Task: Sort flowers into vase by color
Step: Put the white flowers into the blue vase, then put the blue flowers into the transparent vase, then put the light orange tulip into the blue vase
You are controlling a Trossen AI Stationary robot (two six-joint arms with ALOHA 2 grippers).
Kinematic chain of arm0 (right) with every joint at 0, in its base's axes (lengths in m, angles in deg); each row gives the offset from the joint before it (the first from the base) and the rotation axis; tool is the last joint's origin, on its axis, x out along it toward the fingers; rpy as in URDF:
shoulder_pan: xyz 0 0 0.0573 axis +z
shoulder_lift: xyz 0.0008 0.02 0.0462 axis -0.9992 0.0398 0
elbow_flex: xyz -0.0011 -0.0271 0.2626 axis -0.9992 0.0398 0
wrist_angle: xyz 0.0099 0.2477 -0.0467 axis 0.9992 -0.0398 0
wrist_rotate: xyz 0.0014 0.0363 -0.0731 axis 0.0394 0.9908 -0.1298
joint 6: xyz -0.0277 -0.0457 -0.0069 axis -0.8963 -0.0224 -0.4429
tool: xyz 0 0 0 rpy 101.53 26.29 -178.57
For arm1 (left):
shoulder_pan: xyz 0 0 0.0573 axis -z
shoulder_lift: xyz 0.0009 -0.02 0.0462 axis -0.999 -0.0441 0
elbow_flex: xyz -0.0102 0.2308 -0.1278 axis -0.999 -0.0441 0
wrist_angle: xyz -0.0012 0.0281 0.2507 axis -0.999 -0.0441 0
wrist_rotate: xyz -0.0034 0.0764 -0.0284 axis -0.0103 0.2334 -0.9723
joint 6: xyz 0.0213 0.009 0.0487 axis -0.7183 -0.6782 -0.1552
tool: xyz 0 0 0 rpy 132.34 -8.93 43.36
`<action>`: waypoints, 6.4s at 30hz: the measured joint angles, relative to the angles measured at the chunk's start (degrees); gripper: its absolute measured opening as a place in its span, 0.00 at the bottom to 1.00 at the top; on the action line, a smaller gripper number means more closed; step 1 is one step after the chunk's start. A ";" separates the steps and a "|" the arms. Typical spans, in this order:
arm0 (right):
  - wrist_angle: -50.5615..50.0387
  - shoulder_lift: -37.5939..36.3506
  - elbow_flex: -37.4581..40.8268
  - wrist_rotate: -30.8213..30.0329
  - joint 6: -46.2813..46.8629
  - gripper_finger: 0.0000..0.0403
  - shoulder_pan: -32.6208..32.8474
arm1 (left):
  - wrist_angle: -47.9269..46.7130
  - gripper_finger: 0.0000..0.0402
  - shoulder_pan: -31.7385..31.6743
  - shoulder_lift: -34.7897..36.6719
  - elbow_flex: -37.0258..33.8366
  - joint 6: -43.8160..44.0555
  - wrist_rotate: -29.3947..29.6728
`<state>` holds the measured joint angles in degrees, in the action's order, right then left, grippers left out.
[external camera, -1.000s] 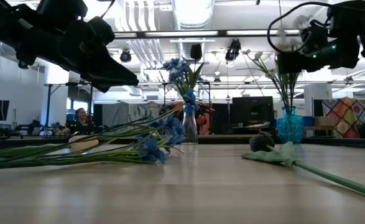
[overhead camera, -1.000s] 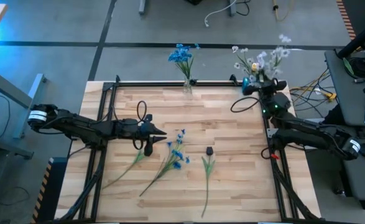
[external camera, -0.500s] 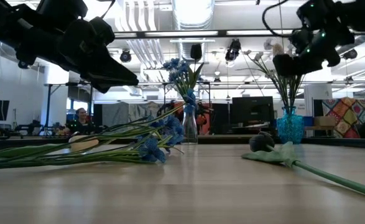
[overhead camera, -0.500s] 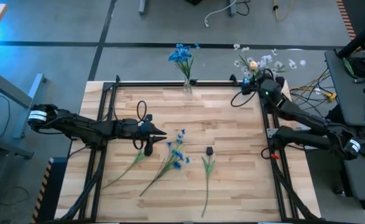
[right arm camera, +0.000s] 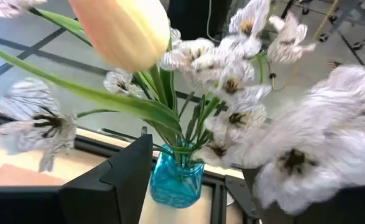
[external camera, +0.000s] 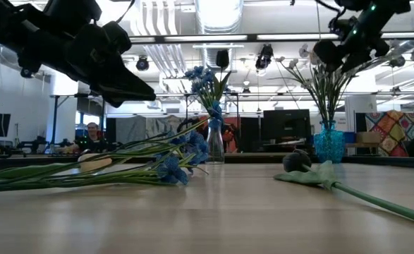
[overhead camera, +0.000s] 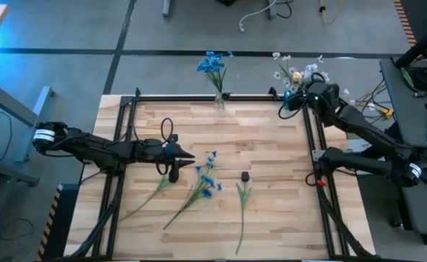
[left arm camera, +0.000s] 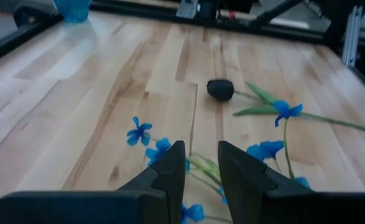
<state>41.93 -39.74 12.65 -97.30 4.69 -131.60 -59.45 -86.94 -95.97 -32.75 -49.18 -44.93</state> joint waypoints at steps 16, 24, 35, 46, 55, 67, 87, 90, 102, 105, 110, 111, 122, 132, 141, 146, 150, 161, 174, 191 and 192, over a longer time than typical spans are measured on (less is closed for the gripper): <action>-8.24 -0.09 -11.30 8.79 -3.77 0.57 1.60 | -32.58 0.23 1.74 0.02 14.33 1.89 0.07; -9.61 -0.07 -16.69 8.76 -5.58 0.57 6.63 | -38.41 0.23 11.33 -2.28 18.29 9.86 2.32; -10.96 -0.04 -19.79 8.29 -5.49 0.57 8.76 | -58.25 0.38 20.73 -20.46 32.55 27.56 5.39; -11.93 -0.02 -19.53 8.27 -5.50 0.57 8.76 | -60.30 0.59 21.19 -33.24 39.05 30.79 -3.85; -11.90 -0.02 -19.85 8.27 -5.43 0.57 8.76 | -59.91 0.48 20.95 -36.22 39.02 30.68 -4.22; -12.69 -0.04 -23.91 8.99 -5.50 0.51 8.82 | -61.26 0.03 21.05 -33.33 37.55 25.73 0.67; -9.18 -0.33 -23.91 6.20 -11.73 0.12 26.06 | 11.48 0.00 0.73 -3.12 9.13 -7.55 10.62; -7.56 -0.33 -23.76 4.48 -12.93 0.07 28.78 | 20.46 0.00 -6.47 -3.28 7.58 -10.87 4.48; -0.71 2.97 -23.18 3.69 -17.76 0.04 36.76 | 43.97 0.00 -27.89 -18.18 15.30 -15.65 -14.93; 0.54 4.19 -23.18 3.64 -18.74 0.04 37.36 | 44.67 0.00 -30.50 -22.74 19.66 -15.80 -15.75; 1.38 5.35 -23.18 3.59 -19.49 0.04 37.40 | 44.55 0.00 -33.52 -30.00 27.09 -17.11 -16.57; 1.41 5.38 -23.18 3.61 -19.49 0.04 37.40 | 44.65 0.00 -33.99 -31.20 28.57 -16.99 -16.55; 1.41 4.90 -23.16 3.61 -20.32 0.04 37.40 | 44.06 0.00 -36.90 -40.97 38.20 -17.18 -16.50; 1.41 5.58 -23.00 3.78 -20.49 0.04 37.40 | 43.30 0.00 -37.77 -43.93 38.17 -17.07 -16.55; 1.65 6.43 -23.00 3.81 -19.86 0.04 37.40 | 37.11 0.08 -37.77 -44.10 38.01 -17.19 -16.50; 1.74 6.77 -23.00 3.79 -19.88 0.04 37.40 | 35.04 0.18 -37.77 -43.85 37.58 -18.74 -16.50; 1.74 6.84 -23.00 3.79 -19.88 0.04 37.40 | 32.23 0.27 -37.77 -43.35 37.44 -20.15 -16.50; 1.71 6.75 -23.00 3.77 -19.95 0.04 37.38 | 21.35 0.38 -37.77 -39.49 37.40 -24.41 -16.46; 1.27 6.74 -22.81 3.78 -23.45 0.04 37.38 | 2.68 0.39 -36.92 -29.63 35.68 -31.25 -15.98; 17.35 1.00 -5.36 10.05 -29.50 0.02 37.22 | -2.15 0.30 -35.53 -12.60 21.71 -33.22 -9.97; 17.32 0.78 -5.16 9.99 -29.41 0.02 37.22 | -2.84 0.29 -35.54 -12.22 22.14 -33.22 -9.94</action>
<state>59.26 -38.96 7.49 -87.31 -24.72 -94.38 -62.30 -122.47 -108.19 -10.61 -82.40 -54.88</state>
